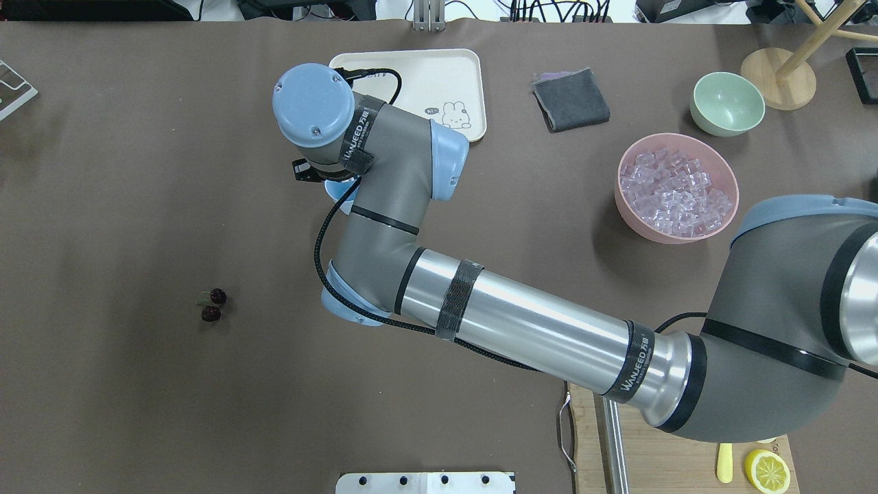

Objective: Put ice and cherries in cup
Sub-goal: 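Carry the ice cube with the right gripper over the blue cup and release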

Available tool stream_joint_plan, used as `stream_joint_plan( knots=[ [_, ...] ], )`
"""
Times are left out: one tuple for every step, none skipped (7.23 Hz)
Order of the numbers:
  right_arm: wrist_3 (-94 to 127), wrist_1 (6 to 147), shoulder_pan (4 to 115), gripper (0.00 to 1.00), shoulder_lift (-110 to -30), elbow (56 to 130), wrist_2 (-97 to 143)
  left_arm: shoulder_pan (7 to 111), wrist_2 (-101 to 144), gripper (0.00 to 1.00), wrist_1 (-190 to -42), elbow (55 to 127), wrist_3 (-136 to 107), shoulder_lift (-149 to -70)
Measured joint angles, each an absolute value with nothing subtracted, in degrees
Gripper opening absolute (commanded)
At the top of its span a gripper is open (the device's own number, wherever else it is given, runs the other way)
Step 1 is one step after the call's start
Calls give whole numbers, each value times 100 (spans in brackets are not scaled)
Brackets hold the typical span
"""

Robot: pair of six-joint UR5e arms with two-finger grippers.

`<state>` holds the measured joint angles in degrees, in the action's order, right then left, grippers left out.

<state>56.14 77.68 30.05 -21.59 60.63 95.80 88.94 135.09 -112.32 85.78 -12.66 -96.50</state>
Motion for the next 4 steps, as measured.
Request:
stream_joint_plan(
  knots=[
    [5607, 7746, 3005, 72, -2164, 6052, 9570, 8894, 13509, 98, -11232, 8577, -1266, -9649],
    [5599, 7739, 3005, 98, -2170, 6050, 9541, 8895, 13509, 98, -11232, 8573, -1266, -9645],
    [5590, 7736, 3009, 99, -2178, 6049, 9503, 8895, 13509, 98, -11232, 8570, -1266, -9640],
    [5547, 7755, 3064, 99, -2186, 6108, 9535, 8900, 13509, 98, -11232, 8570, -1266, -9633]
  ],
)
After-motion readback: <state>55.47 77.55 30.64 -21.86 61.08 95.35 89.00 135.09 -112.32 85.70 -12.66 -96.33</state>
